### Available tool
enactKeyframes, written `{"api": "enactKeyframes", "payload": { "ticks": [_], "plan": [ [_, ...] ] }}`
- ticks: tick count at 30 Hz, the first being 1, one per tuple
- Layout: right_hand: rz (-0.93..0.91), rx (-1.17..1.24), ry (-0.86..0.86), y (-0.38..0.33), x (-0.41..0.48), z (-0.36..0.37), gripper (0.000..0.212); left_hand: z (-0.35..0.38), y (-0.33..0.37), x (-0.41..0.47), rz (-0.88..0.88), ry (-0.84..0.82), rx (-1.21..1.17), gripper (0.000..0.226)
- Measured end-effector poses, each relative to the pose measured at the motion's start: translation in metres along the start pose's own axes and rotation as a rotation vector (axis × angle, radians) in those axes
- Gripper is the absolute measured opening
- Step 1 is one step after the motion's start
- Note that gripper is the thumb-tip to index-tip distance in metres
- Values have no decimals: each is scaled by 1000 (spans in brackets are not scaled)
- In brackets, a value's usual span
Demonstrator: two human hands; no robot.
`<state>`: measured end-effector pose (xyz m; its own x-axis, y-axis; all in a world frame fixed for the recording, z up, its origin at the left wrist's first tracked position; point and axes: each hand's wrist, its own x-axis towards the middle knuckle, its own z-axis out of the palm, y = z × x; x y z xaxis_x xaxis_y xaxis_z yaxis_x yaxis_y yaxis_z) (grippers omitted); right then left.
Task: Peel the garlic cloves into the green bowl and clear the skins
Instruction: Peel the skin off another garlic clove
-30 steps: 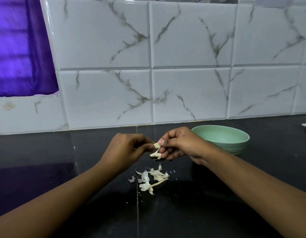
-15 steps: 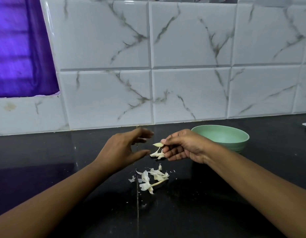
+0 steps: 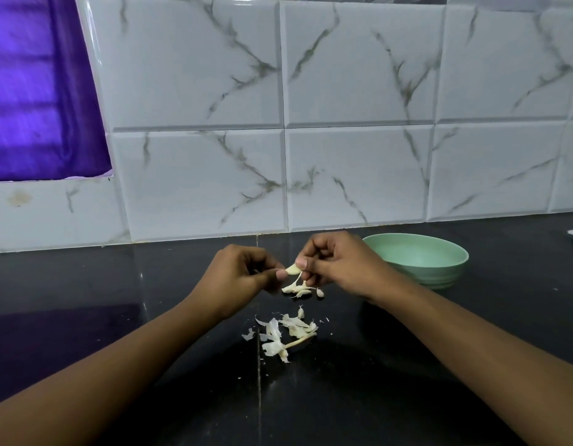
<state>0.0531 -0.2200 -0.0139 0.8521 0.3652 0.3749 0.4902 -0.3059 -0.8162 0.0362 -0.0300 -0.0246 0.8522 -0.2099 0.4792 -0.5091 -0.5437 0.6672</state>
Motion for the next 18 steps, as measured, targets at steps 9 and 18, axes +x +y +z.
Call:
{"api": "enactKeyframes", "payload": {
  "ticks": [9,18],
  "plan": [
    [-432,-368,85,4,1,-3,4,-3,9,1,-364,-152,-424,16],
    [-550,-391,140,5,3,-6,8,0,10,0,-461,-318,-669,20]
  ]
}}
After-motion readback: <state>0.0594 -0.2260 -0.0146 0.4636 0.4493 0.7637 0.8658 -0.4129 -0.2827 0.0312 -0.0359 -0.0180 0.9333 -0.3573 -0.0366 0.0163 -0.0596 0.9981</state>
